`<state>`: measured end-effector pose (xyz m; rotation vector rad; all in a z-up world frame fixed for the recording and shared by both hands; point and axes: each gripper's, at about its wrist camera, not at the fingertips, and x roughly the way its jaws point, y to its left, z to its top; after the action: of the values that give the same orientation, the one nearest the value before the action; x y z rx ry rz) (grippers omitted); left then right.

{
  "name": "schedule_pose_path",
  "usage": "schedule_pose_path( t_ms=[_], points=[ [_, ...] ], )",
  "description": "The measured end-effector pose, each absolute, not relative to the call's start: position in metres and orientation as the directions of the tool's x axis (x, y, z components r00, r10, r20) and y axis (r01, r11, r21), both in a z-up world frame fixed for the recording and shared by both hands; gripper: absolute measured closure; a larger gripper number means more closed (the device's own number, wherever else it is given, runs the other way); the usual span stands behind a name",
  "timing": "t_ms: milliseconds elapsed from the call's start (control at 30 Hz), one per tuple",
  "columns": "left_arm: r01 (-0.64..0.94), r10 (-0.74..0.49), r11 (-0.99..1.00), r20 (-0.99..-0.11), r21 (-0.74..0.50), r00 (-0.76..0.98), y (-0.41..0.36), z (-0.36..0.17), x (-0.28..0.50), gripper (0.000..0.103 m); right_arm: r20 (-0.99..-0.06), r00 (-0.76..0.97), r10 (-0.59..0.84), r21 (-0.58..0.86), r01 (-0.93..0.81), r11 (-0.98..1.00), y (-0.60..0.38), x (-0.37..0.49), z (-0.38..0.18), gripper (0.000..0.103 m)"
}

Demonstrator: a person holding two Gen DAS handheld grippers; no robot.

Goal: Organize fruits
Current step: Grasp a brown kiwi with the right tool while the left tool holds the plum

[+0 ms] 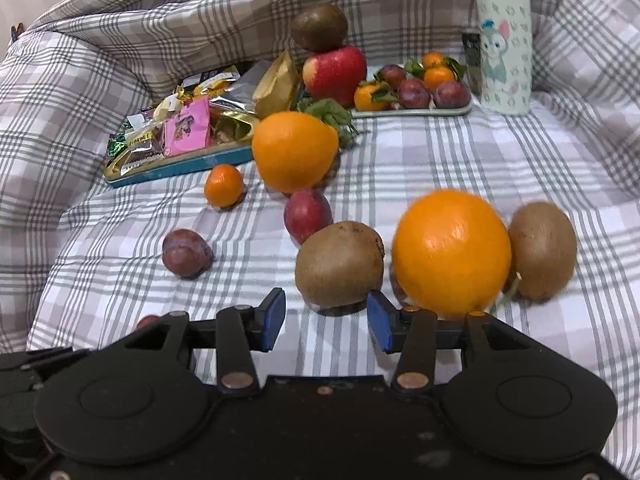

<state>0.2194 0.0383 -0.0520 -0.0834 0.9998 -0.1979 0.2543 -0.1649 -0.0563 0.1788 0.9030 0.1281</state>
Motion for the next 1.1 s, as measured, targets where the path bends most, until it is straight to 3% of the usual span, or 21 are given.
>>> schedule_pose_path(
  t_ms=[733, 1100],
  points=[
    [0.122, -0.223, 0.975, -0.822, -0.186, 0.524, 0.042, -0.052, 0.219, 0.054, -0.724, 0.687, 0.066, 0.244, 0.165, 0.956, -0.159, 0.292, -0.058, 0.048],
    [0.113, -0.227, 0.974, -0.821, -0.197, 0.524, 0.043, -0.052, 0.218, 0.054, -0.706, 0.708, -0.007, 0.084, 0.094, 0.992, -0.144, 0.304, -0.061, 0.05]
  ],
)
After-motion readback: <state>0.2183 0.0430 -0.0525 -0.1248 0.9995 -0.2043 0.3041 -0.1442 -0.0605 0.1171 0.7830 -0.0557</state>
